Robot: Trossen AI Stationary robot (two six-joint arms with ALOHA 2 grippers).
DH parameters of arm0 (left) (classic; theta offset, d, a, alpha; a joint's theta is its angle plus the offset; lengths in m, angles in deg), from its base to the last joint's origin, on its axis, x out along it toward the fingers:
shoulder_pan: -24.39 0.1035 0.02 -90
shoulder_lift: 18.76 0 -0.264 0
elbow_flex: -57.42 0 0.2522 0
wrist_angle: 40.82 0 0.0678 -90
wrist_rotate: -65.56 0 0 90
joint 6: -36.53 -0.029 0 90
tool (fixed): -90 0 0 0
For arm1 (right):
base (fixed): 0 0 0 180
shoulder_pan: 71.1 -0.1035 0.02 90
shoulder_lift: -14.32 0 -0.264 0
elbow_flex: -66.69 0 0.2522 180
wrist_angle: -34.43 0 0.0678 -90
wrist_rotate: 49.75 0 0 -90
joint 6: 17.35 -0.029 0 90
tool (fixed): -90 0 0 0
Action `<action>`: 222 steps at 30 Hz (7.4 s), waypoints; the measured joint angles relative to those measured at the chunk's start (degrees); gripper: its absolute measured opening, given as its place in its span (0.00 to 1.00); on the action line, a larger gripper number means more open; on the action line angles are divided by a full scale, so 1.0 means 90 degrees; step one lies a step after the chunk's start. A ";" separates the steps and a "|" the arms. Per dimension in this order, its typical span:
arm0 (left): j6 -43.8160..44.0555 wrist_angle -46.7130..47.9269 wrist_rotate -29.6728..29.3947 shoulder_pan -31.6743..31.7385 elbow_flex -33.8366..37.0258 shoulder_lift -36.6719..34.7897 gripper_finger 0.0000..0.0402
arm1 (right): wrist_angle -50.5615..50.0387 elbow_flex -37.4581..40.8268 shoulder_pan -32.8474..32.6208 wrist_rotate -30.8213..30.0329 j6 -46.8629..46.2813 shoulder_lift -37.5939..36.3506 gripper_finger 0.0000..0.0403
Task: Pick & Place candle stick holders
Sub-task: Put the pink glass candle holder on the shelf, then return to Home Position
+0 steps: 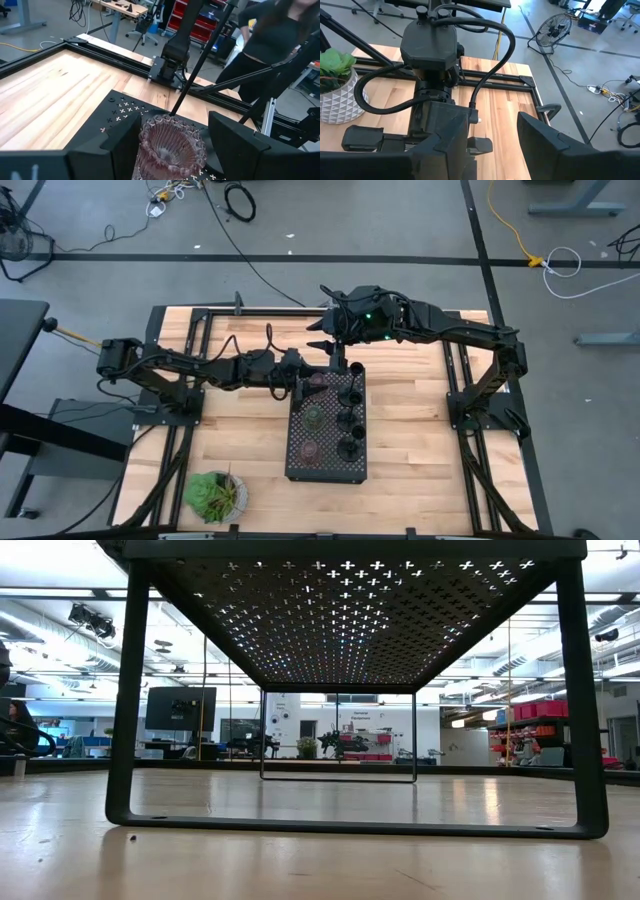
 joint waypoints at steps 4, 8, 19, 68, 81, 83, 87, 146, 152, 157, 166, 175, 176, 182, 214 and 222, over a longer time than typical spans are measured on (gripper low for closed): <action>0.0000 -0.0036 -0.0001 0.0000 0.0000 -0.0042 0.58 | 0.0018 0.0000 0.0000 0.0000 0.0000 0.0000 0.43; -0.0005 -0.0056 -0.0004 0.0000 -0.0004 -0.0130 0.58 | 0.0024 0.0000 0.0002 0.0000 0.0000 0.0002 0.43; -0.0223 0.0116 -0.0058 0.0007 -0.0023 -0.0802 0.58 | 0.0183 0.0000 0.0005 -0.0163 0.0002 0.0002 0.43; 0.0382 0.8234 -0.2282 0.0306 -0.0027 -0.6408 0.58 | 0.3318 0.7819 0.0182 -0.1327 -0.3344 -0.6674 0.43; 0.0898 0.7799 -0.3230 0.0306 0.0874 -0.6411 0.58 | 0.6127 1.0767 0.0182 -0.1316 -0.4345 -0.7428 0.43; 0.1149 0.7638 -0.3344 0.0306 0.1189 -0.6399 0.58 | 0.6885 1.1209 0.0182 -0.1314 -0.4518 -0.7452 0.43; 0.1657 0.7345 -0.3236 0.0304 0.1901 -0.6399 0.58 | 0.7665 1.1864 0.0182 -0.1334 -0.4783 -0.7448 0.43; 0.1821 0.4309 -0.1437 0.0277 0.4288 -0.9098 0.58 | 0.5172 1.1849 -0.0220 -0.1451 -0.5003 -1.0519 0.43; 0.1847 0.2880 -0.1393 0.0275 0.4743 -0.9071 0.58 | 0.5409 1.1851 -0.0226 -0.1443 -0.5003 -1.0737 0.43; 0.1856 0.2687 -0.1391 0.0257 0.4743 -0.9081 0.58 | 0.5362 1.1851 -0.0226 -0.1483 -0.5000 -1.0732 0.43; 0.1871 0.2681 -0.1391 0.0257 0.4743 -0.9078 0.58 | 0.5374 1.1851 -0.0226 -0.1494 -0.5000 -1.0710 0.43; 0.1875 0.2676 -0.1390 0.0257 0.4743 -0.9078 0.58 | 0.5374 1.1851 -0.0226 -0.1494 -0.5000 -1.0710 0.43; 0.1875 0.2673 -0.1389 0.0257 0.4743 -0.9078 0.58 | 0.5374 1.1851 -0.0226 -0.1494 -0.5001 -1.0710 0.43; 0.1875 0.2672 -0.1389 0.0257 0.4743 -0.9078 0.58 | 0.5374 1.1851 -0.0226 -0.1494 -0.5002 -1.0710 0.43; 0.1876 0.2668 -0.1386 0.0257 0.4743 -0.9078 0.58 | 0.5372 1.1851 -0.0226 -0.1494 -0.5003 -1.0710 0.43; 0.1876 0.2668 -0.1386 0.0256 0.4743 -0.9078 0.58 | 0.5372 1.1849 -0.0226 -0.1491 -0.5003 -1.0710 0.43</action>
